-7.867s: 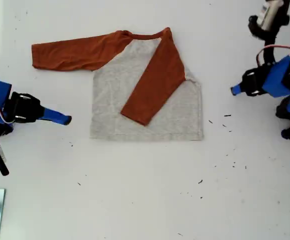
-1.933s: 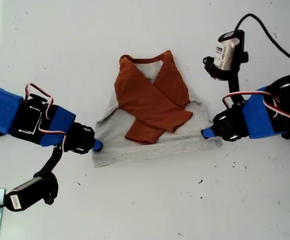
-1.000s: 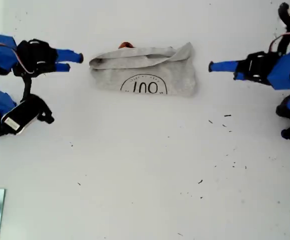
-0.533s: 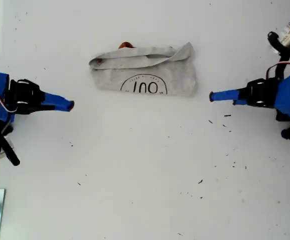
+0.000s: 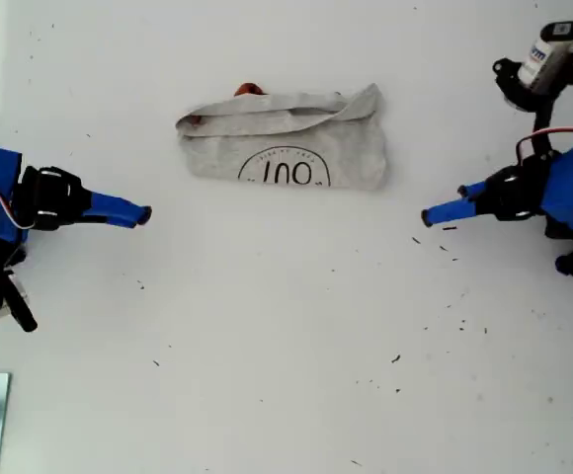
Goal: Fold t shirt
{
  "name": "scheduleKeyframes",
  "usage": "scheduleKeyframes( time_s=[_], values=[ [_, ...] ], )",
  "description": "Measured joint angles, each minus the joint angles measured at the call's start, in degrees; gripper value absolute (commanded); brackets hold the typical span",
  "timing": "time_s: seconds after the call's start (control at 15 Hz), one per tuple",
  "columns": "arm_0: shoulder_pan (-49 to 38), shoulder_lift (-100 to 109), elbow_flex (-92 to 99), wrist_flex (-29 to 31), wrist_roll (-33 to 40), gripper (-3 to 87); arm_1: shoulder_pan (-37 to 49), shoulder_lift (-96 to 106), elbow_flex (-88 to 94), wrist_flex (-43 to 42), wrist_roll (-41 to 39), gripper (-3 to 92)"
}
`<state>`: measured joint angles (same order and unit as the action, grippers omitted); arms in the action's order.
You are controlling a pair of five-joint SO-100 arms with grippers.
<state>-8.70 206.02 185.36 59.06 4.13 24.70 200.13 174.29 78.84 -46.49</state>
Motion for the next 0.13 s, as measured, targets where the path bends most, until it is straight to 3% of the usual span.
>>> scheduleKeyframes(
  time_s=[0.13],
  values=[
    [0.00, 0.00, 0.00, 0.00, 0.00, 9.7, 0.09, 0.00, 0.00, 0.00, 0.00, 34.2]
  ],
)
